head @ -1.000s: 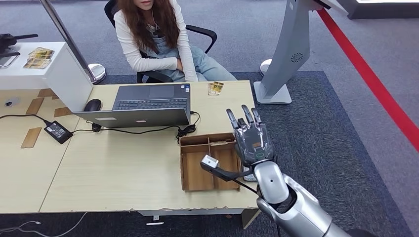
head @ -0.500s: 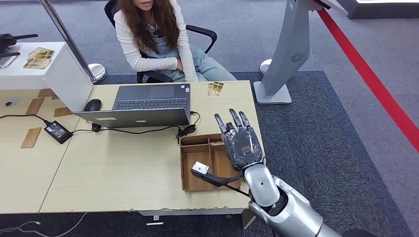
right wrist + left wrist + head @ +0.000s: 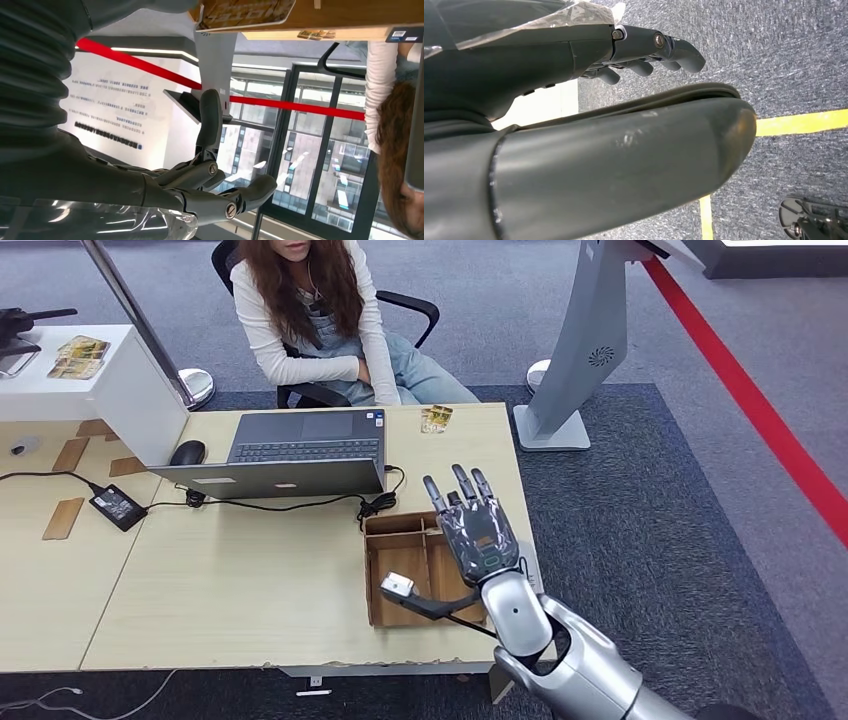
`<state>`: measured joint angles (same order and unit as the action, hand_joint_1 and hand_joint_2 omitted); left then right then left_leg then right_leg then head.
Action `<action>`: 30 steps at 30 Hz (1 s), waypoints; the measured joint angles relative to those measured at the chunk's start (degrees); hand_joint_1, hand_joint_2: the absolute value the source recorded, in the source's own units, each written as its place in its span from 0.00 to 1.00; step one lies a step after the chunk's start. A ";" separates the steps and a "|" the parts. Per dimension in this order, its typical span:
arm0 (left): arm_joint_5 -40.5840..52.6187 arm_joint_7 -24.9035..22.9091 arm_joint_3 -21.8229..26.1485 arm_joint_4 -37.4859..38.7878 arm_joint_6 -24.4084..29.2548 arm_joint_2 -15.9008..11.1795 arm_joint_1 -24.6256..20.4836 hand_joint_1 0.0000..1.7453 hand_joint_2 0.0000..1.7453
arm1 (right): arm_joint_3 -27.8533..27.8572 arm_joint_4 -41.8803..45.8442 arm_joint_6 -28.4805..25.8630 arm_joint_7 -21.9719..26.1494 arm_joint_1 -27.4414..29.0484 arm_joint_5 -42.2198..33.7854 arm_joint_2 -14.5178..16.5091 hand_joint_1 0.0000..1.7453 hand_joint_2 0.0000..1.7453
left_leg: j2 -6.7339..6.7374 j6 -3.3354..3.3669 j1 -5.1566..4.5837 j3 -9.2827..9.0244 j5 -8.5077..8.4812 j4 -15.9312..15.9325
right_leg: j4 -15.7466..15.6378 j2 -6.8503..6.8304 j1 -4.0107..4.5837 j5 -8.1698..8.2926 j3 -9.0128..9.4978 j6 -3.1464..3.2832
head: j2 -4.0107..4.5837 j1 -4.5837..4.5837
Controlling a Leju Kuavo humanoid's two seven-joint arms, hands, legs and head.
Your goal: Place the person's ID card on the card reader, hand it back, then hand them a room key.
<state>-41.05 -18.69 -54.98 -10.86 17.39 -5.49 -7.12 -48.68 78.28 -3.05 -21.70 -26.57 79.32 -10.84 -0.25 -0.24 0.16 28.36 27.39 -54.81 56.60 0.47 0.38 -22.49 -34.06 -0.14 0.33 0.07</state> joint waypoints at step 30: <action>-0.94 -0.89 0.01 0.00 0.30 0.25 0.01 0.00 0.00 | -2.27 -3.63 6.22 -3.31 -3.08 6.93 -1.72 0.00 1.00 | 0.00 0.00 -0.01 -0.02 0.00 0.00 | 0.00 0.00 -0.01 0.01 0.01 0.00 | -0.02 -0.01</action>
<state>-41.99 -19.57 -54.97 -10.86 17.68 -5.25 -7.11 -50.95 74.65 3.17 -25.02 -29.66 86.25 -12.56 -0.25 -0.23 0.14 28.34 27.39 -54.81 56.59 0.47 0.37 -22.49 -34.06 -0.15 0.31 0.06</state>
